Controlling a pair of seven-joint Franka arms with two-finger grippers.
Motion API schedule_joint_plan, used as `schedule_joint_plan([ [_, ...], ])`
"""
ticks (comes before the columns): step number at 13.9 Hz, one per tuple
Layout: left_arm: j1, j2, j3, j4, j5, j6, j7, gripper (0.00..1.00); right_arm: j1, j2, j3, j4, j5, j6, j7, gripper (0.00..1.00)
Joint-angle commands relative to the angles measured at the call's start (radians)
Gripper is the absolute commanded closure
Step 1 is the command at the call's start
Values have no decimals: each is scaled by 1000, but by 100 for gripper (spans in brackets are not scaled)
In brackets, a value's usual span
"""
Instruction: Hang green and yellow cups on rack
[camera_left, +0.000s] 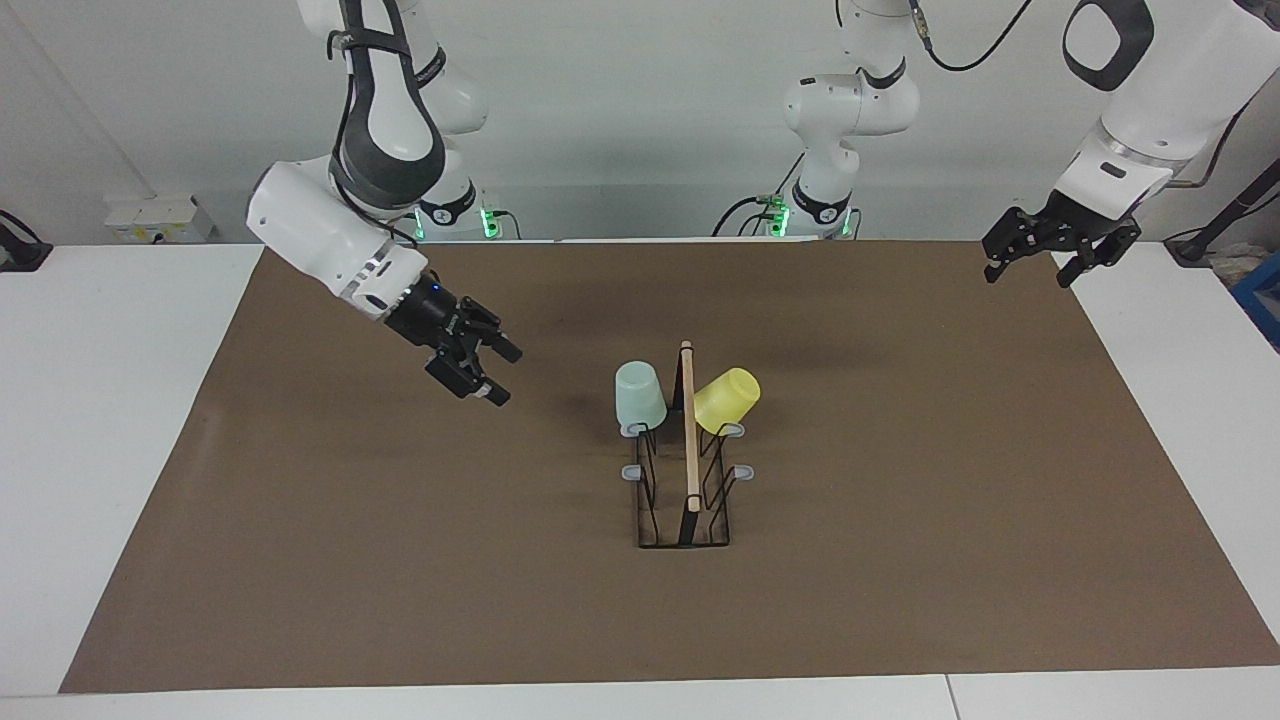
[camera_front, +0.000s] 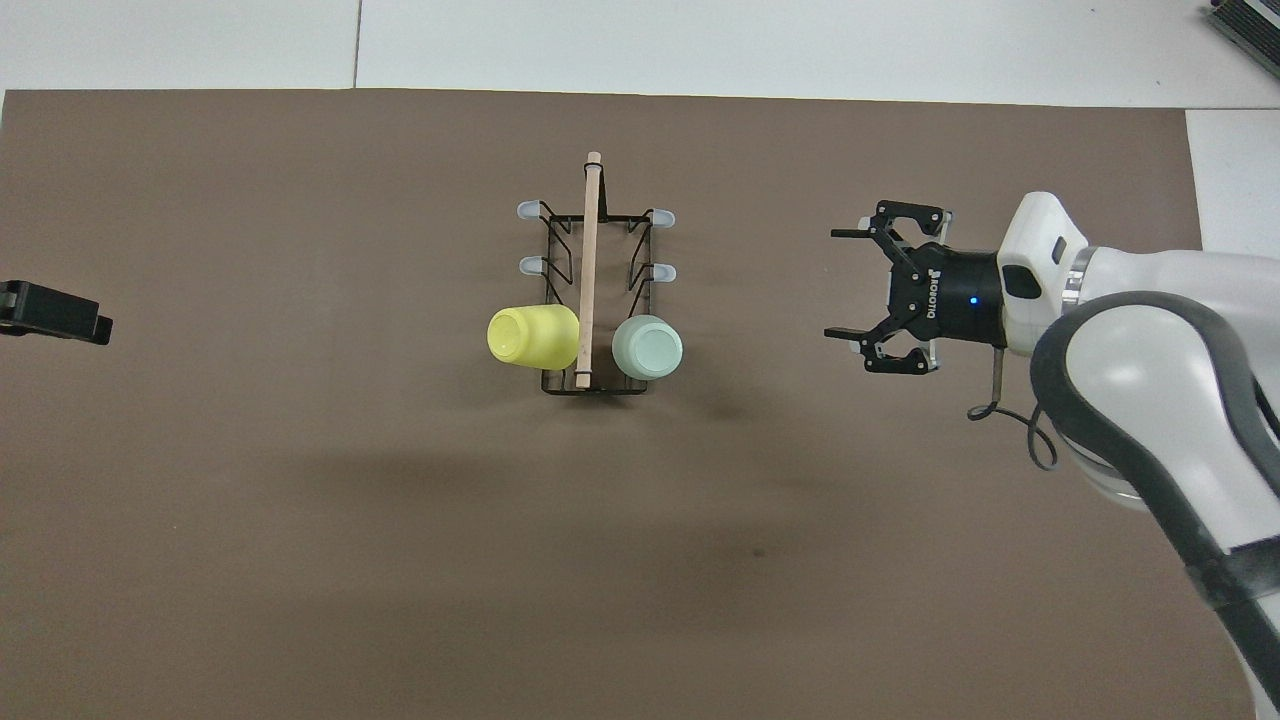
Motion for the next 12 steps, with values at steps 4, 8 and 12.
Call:
schedule_joint_plan([
  [4, -2, -17, -9, -6, -6, -4, -9, 0, -33, -13, 9, 35, -392, -137, 424, 0],
  [8, -2, -16, -10, -3, -6, -7, -7, 0, -21, -13, 11, 41, -540, -189, 781, 0],
  [12, 0, -14, -12, 6, -8, -24, -4, 0, -8, -19, 17, 41, -587, -200, 1105, 0],
])
